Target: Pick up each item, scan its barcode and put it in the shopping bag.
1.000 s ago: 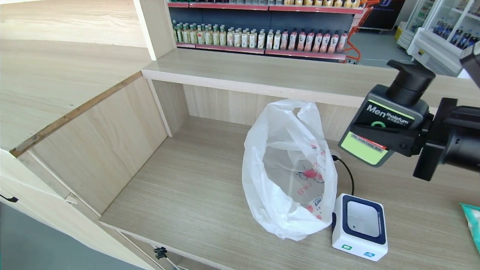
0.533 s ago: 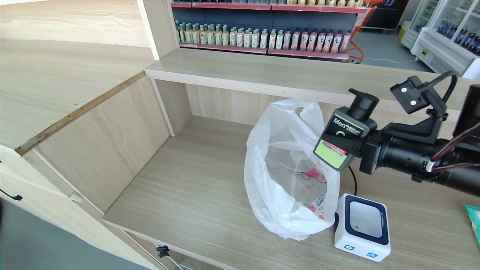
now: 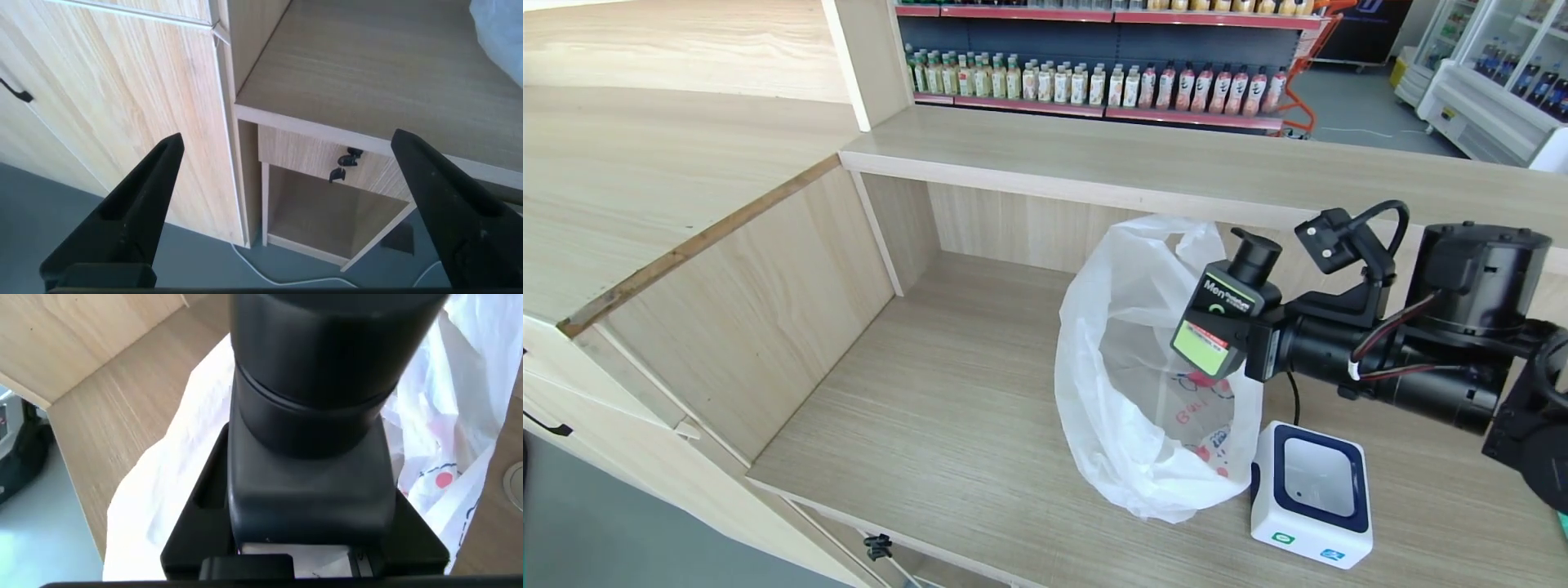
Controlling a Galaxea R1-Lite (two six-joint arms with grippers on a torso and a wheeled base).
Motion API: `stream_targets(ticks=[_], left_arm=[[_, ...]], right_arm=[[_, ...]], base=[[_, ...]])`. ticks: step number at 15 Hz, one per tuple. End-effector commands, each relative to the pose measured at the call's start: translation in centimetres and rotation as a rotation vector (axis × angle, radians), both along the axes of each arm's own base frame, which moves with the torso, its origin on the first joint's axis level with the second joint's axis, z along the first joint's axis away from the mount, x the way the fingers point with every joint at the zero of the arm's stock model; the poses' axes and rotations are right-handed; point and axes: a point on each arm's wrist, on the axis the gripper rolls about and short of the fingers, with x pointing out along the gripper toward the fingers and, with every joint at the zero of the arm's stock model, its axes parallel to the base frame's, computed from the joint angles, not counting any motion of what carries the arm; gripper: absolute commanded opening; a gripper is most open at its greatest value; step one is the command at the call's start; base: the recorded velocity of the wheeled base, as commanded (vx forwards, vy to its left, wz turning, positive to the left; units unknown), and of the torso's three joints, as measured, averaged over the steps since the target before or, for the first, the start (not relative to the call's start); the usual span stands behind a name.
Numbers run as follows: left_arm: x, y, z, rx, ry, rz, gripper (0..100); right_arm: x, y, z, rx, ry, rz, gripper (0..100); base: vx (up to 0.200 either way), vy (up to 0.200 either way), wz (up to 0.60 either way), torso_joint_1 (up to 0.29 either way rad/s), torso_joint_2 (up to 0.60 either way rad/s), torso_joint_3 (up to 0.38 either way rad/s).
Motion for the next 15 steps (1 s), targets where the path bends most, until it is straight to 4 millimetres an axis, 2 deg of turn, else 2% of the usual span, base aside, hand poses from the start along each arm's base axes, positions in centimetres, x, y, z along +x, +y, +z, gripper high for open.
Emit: stream_targets(ticks=[1, 7, 11, 15], left_arm=[[0.0, 0.0, 0.0, 0.000, 0.002, 0.001, 100], [0.0, 0.0, 0.0, 0.000, 0.002, 0.001, 100], [0.0, 0.0, 0.0, 0.000, 0.002, 0.001, 100], [0.0, 0.0, 0.0, 0.000, -0.001, 0.001, 100]], right_arm=[[1.9, 0.3, -2.7, -0.029, 0.068, -0.017, 0], [3.1, 0.8, -4.5, -0.027, 0.086, -0.010, 0], [2.6, 1.4, -4.8, 0.003, 0.063, 0.090, 0], [2.1, 1.6, -5.6, -0.007, 0.062, 0.106, 0]], base=[[0.000, 0.000, 0.00, 0.000, 0.00, 0.000], [0.000, 0.000, 0.00, 0.000, 0.00, 0.000], [0.000, 0.000, 0.00, 0.000, 0.00, 0.000], [0.000, 0.000, 0.00, 0.000, 0.00, 0.000]])
